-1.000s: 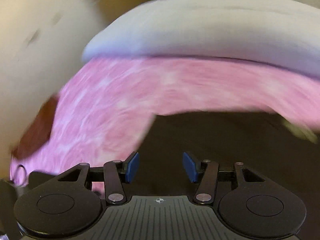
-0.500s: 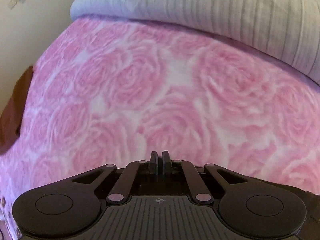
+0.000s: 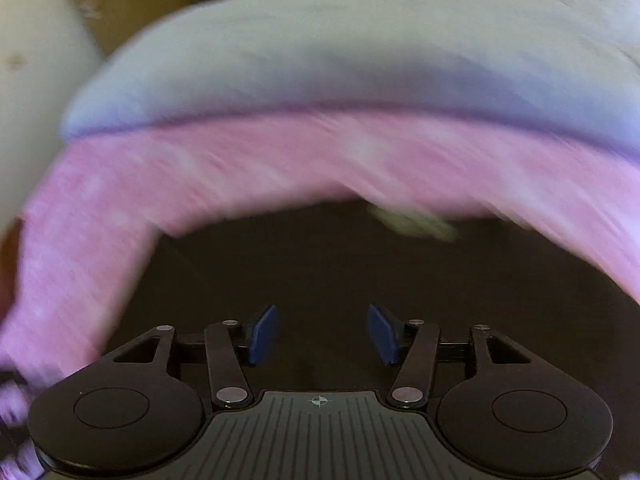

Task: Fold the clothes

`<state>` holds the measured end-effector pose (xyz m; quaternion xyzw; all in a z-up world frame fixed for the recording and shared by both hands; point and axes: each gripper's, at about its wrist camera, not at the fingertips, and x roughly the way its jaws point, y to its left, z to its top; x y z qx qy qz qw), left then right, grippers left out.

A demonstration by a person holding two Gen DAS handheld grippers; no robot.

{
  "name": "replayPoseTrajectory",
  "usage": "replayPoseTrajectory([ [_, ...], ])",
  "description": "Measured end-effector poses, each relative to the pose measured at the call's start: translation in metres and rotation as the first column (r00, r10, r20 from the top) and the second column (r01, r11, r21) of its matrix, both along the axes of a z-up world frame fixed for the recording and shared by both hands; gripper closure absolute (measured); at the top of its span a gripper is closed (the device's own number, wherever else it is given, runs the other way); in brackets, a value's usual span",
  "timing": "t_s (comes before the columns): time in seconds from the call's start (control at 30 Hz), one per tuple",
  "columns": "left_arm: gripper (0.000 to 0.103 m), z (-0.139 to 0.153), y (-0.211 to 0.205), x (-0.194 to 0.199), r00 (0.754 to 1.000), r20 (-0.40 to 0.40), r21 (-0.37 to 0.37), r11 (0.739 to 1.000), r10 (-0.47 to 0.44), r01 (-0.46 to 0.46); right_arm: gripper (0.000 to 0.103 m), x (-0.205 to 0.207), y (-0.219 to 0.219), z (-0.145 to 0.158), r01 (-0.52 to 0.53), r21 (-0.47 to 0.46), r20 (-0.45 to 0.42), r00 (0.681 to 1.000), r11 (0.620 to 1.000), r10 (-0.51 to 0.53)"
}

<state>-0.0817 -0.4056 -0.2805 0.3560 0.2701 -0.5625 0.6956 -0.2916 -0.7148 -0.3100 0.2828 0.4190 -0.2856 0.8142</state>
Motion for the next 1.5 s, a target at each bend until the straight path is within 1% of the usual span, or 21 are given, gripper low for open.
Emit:
replayPoseTrajectory([
  [0.1,0.084,-0.003,-0.031,-0.001,0.999,0.021,-0.007,0.999,-0.050,0.050,0.047,-0.076,0.003,-0.015,0.158,0.035,-0.051,0.986,0.987,-0.156],
  [0.2,0.077,-0.010,-0.064,-0.004,0.993,0.044,-0.005,0.994,-0.111,0.111,0.047,-0.123,0.000,-0.027,0.245,0.059,-0.053,0.969,0.968,-0.242],
  [0.3,0.076,-0.018,-0.094,-0.006,0.983,0.069,0.002,0.985,-0.173,0.173,0.047,-0.135,-0.004,-0.040,0.211,0.043,-0.061,0.976,0.976,-0.209],
  [0.43,0.075,-0.031,-0.107,-0.011,0.960,0.107,0.066,0.966,-0.257,0.251,0.047,-0.135,-0.003,-0.051,0.120,0.030,-0.044,0.992,0.992,-0.118],
  [0.47,0.074,-0.034,-0.109,-0.013,0.954,0.113,0.084,0.960,-0.277,0.268,0.048,-0.137,-0.003,-0.052,0.120,0.037,-0.021,0.993,0.992,-0.120],
  [0.53,0.073,-0.042,-0.113,-0.017,0.944,0.115,0.125,0.947,-0.309,0.294,0.048,-0.143,-0.008,-0.053,0.143,0.113,0.057,0.987,0.983,-0.151],
  [0.6,0.073,-0.049,-0.115,-0.020,0.933,0.121,0.164,0.934,-0.338,0.317,0.057,-0.146,-0.011,-0.052,0.147,0.185,0.113,0.979,0.972,-0.169],
  [0.67,0.073,-0.054,-0.118,-0.023,0.924,0.123,0.190,0.922,-0.363,0.337,0.098,-0.145,-0.013,-0.051,0.137,0.205,0.096,0.983,0.969,-0.159],
  [0.73,0.074,-0.049,-0.119,-0.028,0.915,0.143,0.174,0.920,-0.377,0.352,0.099,-0.148,-0.016,-0.048,0.135,0.205,0.086,0.984,0.969,-0.155],
  [0.77,0.073,-0.047,-0.119,-0.031,0.911,0.153,0.166,0.918,-0.384,0.360,0.099,-0.150,-0.016,-0.039,0.137,0.176,0.103,0.982,0.975,-0.156],
  [0.87,0.073,-0.039,-0.122,-0.039,0.903,0.165,0.118,0.917,-0.396,0.380,0.099,-0.159,-0.015,-0.003,0.157,0.039,0.157,0.974,0.987,-0.162],
  [0.9,0.073,-0.043,-0.125,-0.040,0.906,0.152,0.130,0.917,-0.395,0.378,0.099,-0.161,-0.014,0.005,0.168,-0.004,0.161,0.973,0.986,-0.165],
  [0.93,0.073,-0.047,-0.127,-0.040,0.908,0.139,0.141,0.916,-0.395,0.376,0.099,-0.164,-0.015,0.007,0.180,-0.020,0.154,0.972,0.983,-0.175],
  [1.0,0.073,-0.053,-0.128,-0.040,0.914,0.120,0.155,0.917,-0.388,0.369,0.099,-0.168,-0.018,0.001,0.201,-0.012,0.129,0.972,0.980,-0.198],
  [1.1,0.072,-0.046,-0.120,-0.029,0.935,0.110,0.124,0.938,-0.337,0.324,0.096,-0.172,-0.020,-0.012,0.206,0.013,0.069,0.976,0.978,-0.207],
  [1.17,0.072,-0.041,-0.115,-0.014,0.958,0.087,0.101,0.959,-0.274,0.265,0.080,-0.175,-0.018,-0.016,0.219,0.009,0.042,0.975,0.976,-0.219],
  [1.23,0.072,-0.042,-0.119,0.002,0.972,0.057,0.105,0.969,-0.229,0.222,0.073,-0.180,-0.007,-0.011,0.256,-0.024,0.065,0.965,0.966,-0.254],
  [1.3,0.072,-0.045,-0.128,0.010,0.973,0.057,0.107,0.970,-0.224,0.217,0.072,-0.182,0.008,-0.008,0.297,-0.073,0.069,0.954,0.952,-0.292],
  [1.37,0.070,-0.051,-0.142,0.018,0.970,0.070,0.112,0.968,-0.235,0.226,0.072,-0.181,0.025,0.000,0.299,-0.144,0.072,0.954,0.943,-0.292],
  [1.43,0.068,-0.057,-0.153,0.024,0.969,0.071,0.113,0.967,-0.238,0.230,0.072,-0.170,0.039,0.001,0.247,-0.179,0.087,0.968,0.952,-0.235],
  [1.5,0.064,-0.059,-0.160,0.027,0.967,0.078,0.113,0.966,-0.242,0.233,0.072,-0.155,0.045,-0.008,0.175,-0.162,0.084,0.983,0.971,-0.163],
])
